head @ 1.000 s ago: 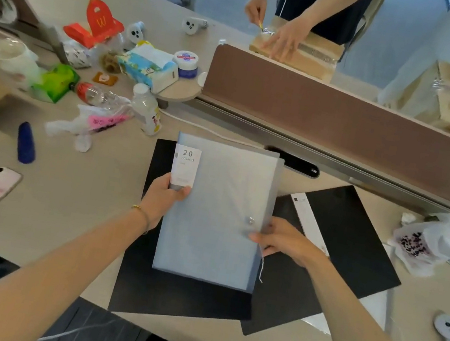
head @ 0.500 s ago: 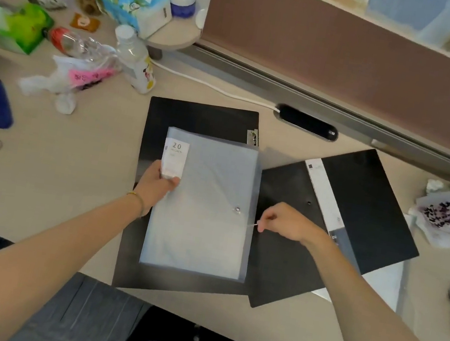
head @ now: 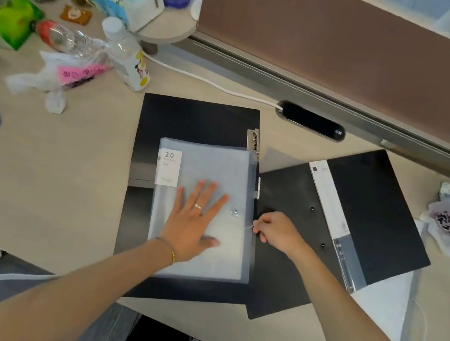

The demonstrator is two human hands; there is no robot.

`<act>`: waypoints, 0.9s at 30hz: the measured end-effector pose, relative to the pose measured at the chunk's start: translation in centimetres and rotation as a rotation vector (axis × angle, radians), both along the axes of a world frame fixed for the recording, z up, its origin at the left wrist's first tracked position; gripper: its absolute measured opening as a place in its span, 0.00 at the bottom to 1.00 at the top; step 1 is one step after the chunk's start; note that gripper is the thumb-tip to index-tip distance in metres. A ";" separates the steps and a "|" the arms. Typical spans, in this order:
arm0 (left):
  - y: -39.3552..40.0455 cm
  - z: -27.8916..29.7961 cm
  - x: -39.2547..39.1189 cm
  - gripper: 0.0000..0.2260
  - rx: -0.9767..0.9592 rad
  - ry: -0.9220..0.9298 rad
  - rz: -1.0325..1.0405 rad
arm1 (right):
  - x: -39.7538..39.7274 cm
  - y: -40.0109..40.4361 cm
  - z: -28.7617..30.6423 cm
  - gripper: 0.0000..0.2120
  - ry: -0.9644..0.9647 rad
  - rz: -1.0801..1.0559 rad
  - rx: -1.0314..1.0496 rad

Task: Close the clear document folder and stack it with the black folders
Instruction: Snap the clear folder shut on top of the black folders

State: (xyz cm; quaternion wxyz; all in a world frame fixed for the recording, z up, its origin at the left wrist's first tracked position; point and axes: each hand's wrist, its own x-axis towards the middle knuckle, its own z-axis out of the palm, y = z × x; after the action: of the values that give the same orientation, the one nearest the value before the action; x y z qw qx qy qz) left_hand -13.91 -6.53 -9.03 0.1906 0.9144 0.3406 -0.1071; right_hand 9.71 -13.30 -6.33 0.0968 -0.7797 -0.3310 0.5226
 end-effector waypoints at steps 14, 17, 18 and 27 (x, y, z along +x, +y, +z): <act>0.8 -3.0 -0.6 0.46 0.139 0.170 -0.071 | 0.8 2.8 0.9 0.10 0.119 -0.365 -0.159; 0.7 -2.8 -0.3 0.45 0.139 0.185 -0.067 | 0.2 4.9 1.5 0.08 0.142 -0.403 -0.163; 0.7 -2.8 -0.2 0.45 0.139 0.191 -0.063 | -0.2 5.5 1.7 0.08 0.140 -0.395 -0.161; -3.2 -2.7 -1.0 0.44 0.076 0.166 -0.089 | -1.8 3.0 2.2 0.10 0.130 -0.344 -0.279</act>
State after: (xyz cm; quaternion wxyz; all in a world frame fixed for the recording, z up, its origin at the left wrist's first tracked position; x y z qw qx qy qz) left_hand -14.90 -9.76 -11.74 0.1217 0.9233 0.3179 -0.1778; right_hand 7.96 -10.25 -4.10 0.0968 -0.7953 -0.1109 0.5881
